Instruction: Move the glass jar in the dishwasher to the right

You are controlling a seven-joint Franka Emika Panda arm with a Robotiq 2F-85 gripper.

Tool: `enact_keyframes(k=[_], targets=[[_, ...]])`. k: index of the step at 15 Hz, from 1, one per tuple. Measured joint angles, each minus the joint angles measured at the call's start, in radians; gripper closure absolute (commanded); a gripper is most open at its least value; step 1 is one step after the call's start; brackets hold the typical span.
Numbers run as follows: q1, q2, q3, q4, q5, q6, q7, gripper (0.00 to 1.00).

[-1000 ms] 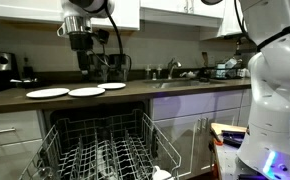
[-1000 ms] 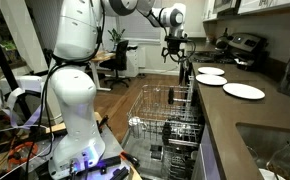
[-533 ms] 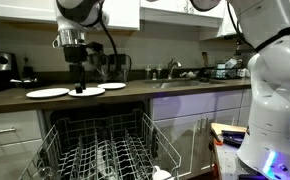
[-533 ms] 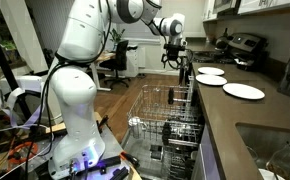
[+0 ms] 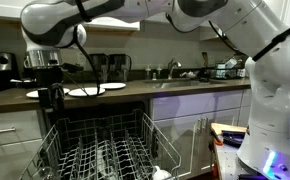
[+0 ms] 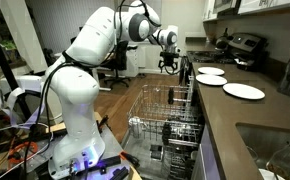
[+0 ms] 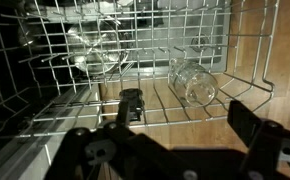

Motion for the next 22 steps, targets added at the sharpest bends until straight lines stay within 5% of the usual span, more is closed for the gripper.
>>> enact_keyframes(k=[12,22], targets=[[0.083,0.252,0.009,0.333,-0.022,-0.109,-0.001,0.00],[0.091,0.292,0.031,0.353,-0.006,-0.108,-0.003,0.00]])
